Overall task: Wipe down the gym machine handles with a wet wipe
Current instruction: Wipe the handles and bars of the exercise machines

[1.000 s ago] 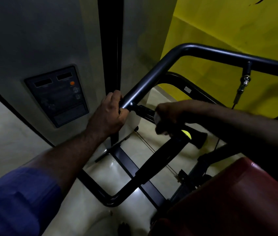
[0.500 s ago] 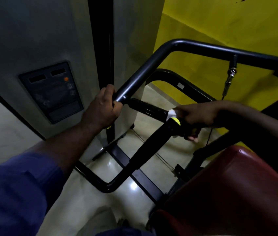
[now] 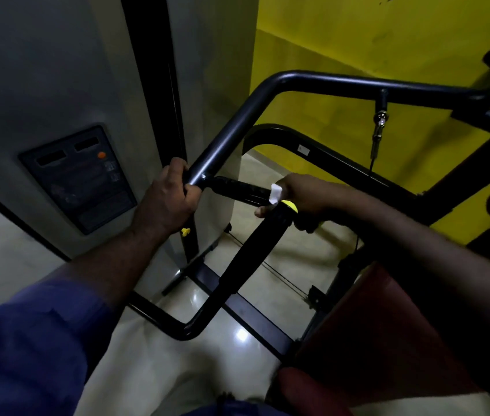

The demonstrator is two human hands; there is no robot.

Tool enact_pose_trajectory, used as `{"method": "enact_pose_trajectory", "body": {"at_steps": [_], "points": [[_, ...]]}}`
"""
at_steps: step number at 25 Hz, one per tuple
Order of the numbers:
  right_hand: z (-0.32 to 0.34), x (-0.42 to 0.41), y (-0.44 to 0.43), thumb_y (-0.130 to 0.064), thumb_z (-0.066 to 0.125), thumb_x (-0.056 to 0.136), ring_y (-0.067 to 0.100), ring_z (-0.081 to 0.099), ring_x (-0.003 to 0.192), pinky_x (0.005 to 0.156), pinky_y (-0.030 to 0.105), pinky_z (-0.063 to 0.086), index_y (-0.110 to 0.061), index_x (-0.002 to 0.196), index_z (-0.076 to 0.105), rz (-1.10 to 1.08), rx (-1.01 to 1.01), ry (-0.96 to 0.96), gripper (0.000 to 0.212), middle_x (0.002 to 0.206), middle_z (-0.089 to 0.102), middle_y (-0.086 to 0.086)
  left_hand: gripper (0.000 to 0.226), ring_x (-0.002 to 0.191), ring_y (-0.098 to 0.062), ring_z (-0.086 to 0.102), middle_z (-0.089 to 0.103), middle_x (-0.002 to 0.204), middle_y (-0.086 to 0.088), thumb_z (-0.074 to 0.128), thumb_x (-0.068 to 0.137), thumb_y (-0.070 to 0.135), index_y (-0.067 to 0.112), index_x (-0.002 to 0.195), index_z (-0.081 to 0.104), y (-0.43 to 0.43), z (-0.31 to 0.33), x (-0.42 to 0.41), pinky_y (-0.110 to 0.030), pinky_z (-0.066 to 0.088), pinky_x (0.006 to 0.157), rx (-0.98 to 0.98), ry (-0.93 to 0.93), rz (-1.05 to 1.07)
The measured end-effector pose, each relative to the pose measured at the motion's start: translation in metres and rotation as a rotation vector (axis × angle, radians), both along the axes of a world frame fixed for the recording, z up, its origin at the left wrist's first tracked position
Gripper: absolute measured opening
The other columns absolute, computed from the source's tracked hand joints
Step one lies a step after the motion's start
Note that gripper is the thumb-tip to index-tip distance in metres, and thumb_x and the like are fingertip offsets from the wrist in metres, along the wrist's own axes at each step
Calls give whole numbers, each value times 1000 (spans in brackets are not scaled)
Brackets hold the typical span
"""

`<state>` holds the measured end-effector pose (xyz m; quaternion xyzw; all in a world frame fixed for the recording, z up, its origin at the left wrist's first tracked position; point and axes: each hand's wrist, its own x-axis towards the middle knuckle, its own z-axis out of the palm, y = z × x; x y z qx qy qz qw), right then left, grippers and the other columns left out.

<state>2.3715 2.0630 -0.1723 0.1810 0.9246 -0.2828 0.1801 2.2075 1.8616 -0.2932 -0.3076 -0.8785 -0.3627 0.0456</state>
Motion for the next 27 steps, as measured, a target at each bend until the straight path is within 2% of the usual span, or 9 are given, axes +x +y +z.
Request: {"method": "enact_pose_trajectory", "body": {"at_steps": [3, 5, 9, 12, 14, 17, 21, 24, 27], "points": [[-25, 33, -8, -40, 44, 109, 18, 71, 61, 61, 42, 57, -8, 98, 70, -90, 153, 441, 43, 78, 71, 7, 38, 75, -31, 54, 53, 97, -11, 44, 83, 32, 15, 116, 47, 0, 0, -2, -36, 41, 63, 5, 0, -1], [-57, 63, -17, -48, 33, 110, 18, 71, 99, 86, 37, 55, -8, 113, 74, -199, 143, 785, 57, 103, 74, 7, 34, 73, -31, 54, 53, 95, -10, 46, 85, 29, 15, 116, 47, 1, -3, -5, -35, 42, 62, 9, 0, -13], [-88, 85, -34, -66, 29, 104, 16, 40, 149, 123, 38, 33, -2, 147, 50, -359, -355, 1030, 80, 157, 48, 1, 32, 73, -32, 53, 54, 90, -12, 47, 84, 28, 14, 112, 47, 3, -4, -6, -35, 40, 63, 25, 30, -19], [-84, 86, -48, -29, 52, 107, -17, 55, 118, 103, 12, 45, -9, 151, 45, -561, -57, 1046, 49, 135, 53, -43, 33, 70, -31, 53, 56, 86, -14, 45, 83, 28, 12, 111, 47, 2, -3, -5, -34, 37, 61, 28, 46, -28], [-86, 82, -50, -22, 55, 106, -14, 53, 111, 96, 5, 40, -10, 148, 45, -507, 229, 1037, 45, 133, 60, -23, 32, 69, -30, 53, 56, 86, -15, 45, 83, 28, 12, 112, 46, 1, -3, -7, -32, 35, 60, 23, 42, -32], [-85, 69, -46, -16, 46, 110, 23, 58, 98, 85, 33, 48, -5, 121, 61, -331, 528, 945, 22, 111, 61, 12, 29, 73, -31, 54, 56, 90, -15, 50, 87, 24, 12, 114, 46, 1, -3, -5, -33, 35, 62, 7, 39, -27], [-46, 49, -20, -5, 42, 105, 30, 53, 78, 66, 31, 38, -5, 88, 59, -308, 406, 520, 24, 75, 50, 10, 26, 75, -30, 53, 56, 93, -15, 55, 91, 16, 10, 115, 48, 1, -3, -4, -34, 36, 64, 8, 50, -28], [-27, 45, -1, -4, 37, 107, 24, 48, 77, 51, 13, 36, -16, 101, 47, -348, 125, 227, 17, 73, 40, 1, 27, 75, -28, 53, 56, 94, -13, 55, 90, 17, 11, 115, 47, 1, -1, -4, -34, 37, 64, 6, 50, -31], [-52, 51, -32, -20, 45, 106, 31, 48, 79, 63, 35, 28, -13, 98, 50, -321, 539, 458, 12, 88, 52, 10, 27, 76, -30, 53, 56, 94, -13, 57, 90, 16, 10, 114, 47, 2, -1, -5, -35, 37, 65, 3, 43, -28]]}}
